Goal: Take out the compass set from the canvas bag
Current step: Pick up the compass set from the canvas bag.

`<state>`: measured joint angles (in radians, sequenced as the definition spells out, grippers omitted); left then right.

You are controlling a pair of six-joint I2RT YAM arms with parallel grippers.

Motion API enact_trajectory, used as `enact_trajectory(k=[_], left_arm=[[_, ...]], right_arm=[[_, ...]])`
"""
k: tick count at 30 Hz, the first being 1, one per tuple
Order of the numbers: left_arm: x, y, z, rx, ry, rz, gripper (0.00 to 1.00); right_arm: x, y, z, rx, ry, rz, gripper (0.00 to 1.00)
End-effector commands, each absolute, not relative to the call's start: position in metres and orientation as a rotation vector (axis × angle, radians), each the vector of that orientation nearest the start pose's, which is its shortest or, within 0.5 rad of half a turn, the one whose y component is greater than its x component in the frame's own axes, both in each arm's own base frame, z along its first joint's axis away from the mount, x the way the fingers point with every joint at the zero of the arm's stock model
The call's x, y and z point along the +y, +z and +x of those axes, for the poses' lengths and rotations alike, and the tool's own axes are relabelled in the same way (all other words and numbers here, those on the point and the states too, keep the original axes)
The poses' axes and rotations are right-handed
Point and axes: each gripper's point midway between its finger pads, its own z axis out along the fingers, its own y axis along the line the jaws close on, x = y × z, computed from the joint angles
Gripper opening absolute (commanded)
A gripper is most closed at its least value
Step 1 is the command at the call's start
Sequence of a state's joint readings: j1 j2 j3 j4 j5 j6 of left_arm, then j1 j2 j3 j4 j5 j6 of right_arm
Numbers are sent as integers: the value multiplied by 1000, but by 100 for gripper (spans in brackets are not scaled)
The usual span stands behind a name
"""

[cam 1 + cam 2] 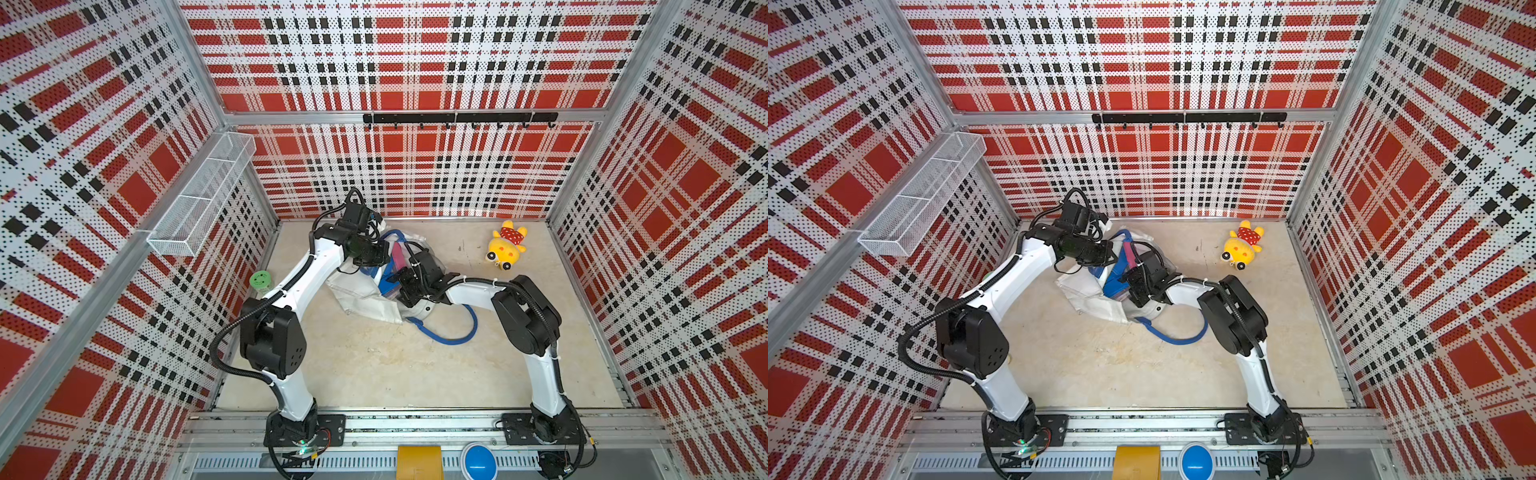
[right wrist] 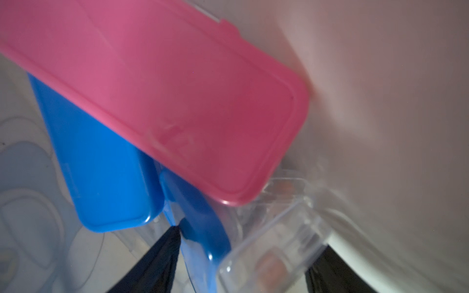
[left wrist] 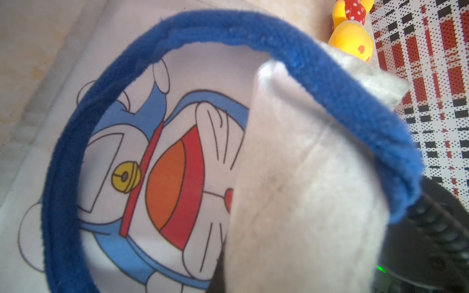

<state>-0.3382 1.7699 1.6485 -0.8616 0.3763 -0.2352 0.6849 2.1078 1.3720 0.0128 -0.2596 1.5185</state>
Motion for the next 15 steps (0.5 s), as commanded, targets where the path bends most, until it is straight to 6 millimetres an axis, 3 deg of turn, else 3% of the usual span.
enact_trajectory(k=[1, 15], left_arm=[[-207, 222, 399, 2559, -729, 279, 0], [-208, 219, 399, 2562, -736, 277, 0]], right_arm=[[382, 104, 419, 2398, 1320, 898, 69], [367, 98, 414, 2429, 1260, 919, 40]])
